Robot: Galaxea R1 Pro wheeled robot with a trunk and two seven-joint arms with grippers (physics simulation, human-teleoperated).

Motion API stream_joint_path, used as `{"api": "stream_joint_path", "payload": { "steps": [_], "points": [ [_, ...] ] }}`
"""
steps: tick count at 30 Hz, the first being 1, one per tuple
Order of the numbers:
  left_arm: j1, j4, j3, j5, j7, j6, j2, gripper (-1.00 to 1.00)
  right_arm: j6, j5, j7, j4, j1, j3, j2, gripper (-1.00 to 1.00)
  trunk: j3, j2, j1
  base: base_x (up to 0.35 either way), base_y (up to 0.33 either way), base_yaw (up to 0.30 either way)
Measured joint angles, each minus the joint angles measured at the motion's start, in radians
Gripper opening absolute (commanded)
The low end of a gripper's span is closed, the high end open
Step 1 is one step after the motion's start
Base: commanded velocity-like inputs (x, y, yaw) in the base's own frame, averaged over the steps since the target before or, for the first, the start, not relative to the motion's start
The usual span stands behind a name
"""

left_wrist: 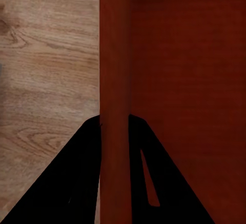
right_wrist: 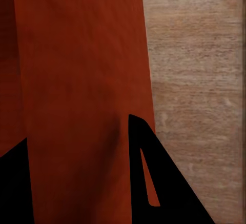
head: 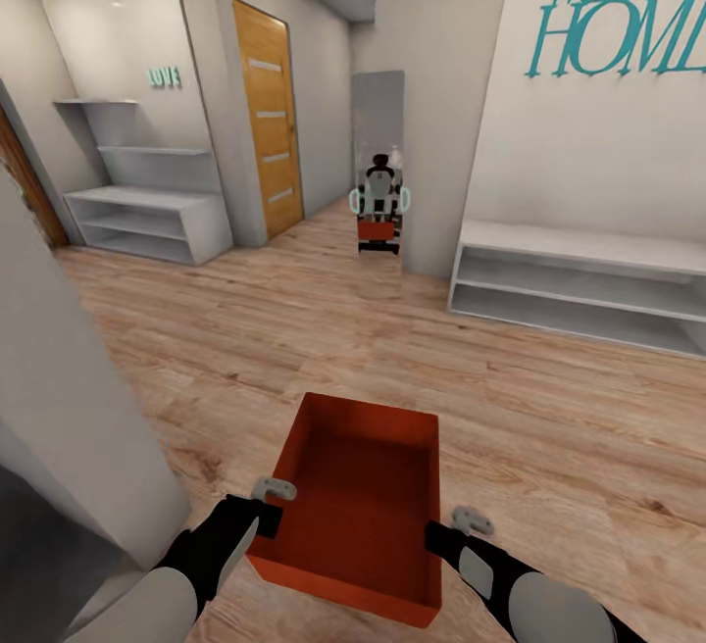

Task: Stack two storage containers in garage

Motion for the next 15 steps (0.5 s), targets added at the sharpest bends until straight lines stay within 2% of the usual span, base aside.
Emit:
{"api": "stream_joint_path", "payload": {
  "steps": [15],
  "points": [
    [0.000,0.000,0.001,-0.002,0.001,0.000,-0.002,-1.00,0.000,-0.001,0.001,0.000,0.001,0.000,-0.001,-1.00,0.000,0.000,0.000,0.298,-0.203,0.000]
  ]
}}
